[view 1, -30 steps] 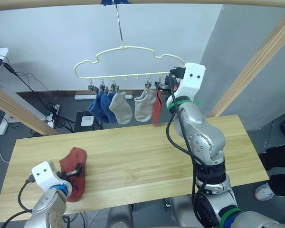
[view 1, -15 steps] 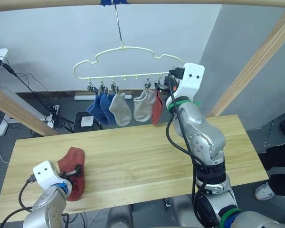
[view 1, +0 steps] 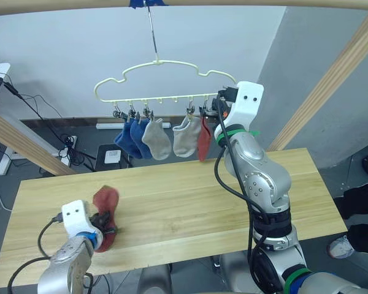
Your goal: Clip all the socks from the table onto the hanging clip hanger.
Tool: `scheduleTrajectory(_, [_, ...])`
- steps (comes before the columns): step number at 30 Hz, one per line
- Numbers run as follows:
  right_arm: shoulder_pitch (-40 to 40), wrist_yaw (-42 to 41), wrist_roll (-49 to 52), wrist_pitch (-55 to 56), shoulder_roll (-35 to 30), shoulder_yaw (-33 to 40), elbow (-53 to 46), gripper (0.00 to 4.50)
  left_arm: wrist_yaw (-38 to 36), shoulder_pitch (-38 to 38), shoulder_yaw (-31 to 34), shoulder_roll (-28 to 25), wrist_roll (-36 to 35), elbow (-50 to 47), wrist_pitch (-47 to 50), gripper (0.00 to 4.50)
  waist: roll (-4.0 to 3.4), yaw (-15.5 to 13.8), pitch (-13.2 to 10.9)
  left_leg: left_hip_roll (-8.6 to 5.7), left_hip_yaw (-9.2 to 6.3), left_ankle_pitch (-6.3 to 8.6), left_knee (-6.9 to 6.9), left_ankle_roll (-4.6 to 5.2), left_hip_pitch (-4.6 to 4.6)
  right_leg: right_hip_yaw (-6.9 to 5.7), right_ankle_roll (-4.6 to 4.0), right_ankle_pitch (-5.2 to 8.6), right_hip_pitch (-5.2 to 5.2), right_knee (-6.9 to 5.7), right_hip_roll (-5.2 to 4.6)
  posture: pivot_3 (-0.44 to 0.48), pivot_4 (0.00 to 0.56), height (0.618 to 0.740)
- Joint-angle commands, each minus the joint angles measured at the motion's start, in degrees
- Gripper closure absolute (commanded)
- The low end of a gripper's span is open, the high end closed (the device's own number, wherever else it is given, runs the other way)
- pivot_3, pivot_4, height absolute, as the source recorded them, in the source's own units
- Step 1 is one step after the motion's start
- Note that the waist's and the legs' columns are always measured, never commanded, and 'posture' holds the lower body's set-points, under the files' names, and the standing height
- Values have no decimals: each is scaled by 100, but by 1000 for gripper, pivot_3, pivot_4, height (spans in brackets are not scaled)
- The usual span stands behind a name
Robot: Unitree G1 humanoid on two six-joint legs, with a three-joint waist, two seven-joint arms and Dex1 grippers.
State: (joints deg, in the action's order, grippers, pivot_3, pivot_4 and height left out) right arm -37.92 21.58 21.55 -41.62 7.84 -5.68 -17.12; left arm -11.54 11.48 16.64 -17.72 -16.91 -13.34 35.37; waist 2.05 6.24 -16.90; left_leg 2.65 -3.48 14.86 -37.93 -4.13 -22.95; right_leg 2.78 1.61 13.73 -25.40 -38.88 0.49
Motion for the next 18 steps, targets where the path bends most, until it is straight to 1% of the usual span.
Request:
scheduleTrajectory(1, [-298, 17, 37, 127, 615, -44, -196, 4500, -287, -19, -303, -172, 222, -181, -494, 4489, 0, 4, 0, 0, 0, 0, 2, 0, 0, 0, -1, 0, -1, 0, 0, -139, 232, 740])
scheduleTrajectory(2, [-297, 22, 32, 128, 617, -48, -198, 4500, -306, -30, -334, -180, 242, -157, -556, 4489, 0, 6, 0, 0, 1, 0, 3, 0, 1, 0, -3, -2, -1, 0, 0, -143, 232, 740])
scheduleTrajectory(5, [-298, 27, 30, 117, 600, -39, -217, 4500, -824, -13, -783, -452, 501, -311, -1264, 4489, 0, 19, 0, 2, 2, 0, 6, 0, 0, 2, -11, -6, -4, 0, 1, -143, 232, 740])
scheduleTrajectory(8, [-300, 26, 35, 109, 592, -31, -233, 4500, -1549, -310, -1524, -815, 848, -537, -2266, 4489, 0, 15, 0, 2, 5, 0, 8, 0, -2, 5, -12, -7, -8, -1, 1, -143, 232, 740])
scheduleTrajectory(11, [-306, 25, 39, 101, 591, -33, -243, 4500, -1967, -687, -2013, -959, 1070, -539, -2949, 4489, 0, -17, 0, 0, 9, 0, 5, 0, -4, 8, -15, -9, -8, 1, -1, -143, 232, 740])
scheduleTrajectory(13, [-320, 23, 41, 103, 589, -31, -243, 4500, -2130, -1367, -2441, -805, 1284, -326, -3425, 4489, 0, -22, 0, -3, 17, 0, 6, 0, -3, 16, -15, -10, -8, 1, -2, -153, 230, 740])
scheduleTrajectory(15, [-325, 22, 39, 102, 583, -27, -247, 4500, -2138, -1816, -2663, -602, 1386, -73, -3673, 4489, 4, -15, 3, -3, 17, 0, 4, 0, -6, 16, -14, -10, -11, 1, 0, -160, 229, 740])
scheduleTrajectory(18, [-328, 23, 32, 99, 569, -24, -258, 4500, -2001, -2197, -2761, -286, 1442, 265, -3814, 4489, 3, 40, 6, -3, 29, 0, 7, 1, -4, 29, -20, -14, -11, 2, 0, -166, 229, 740])
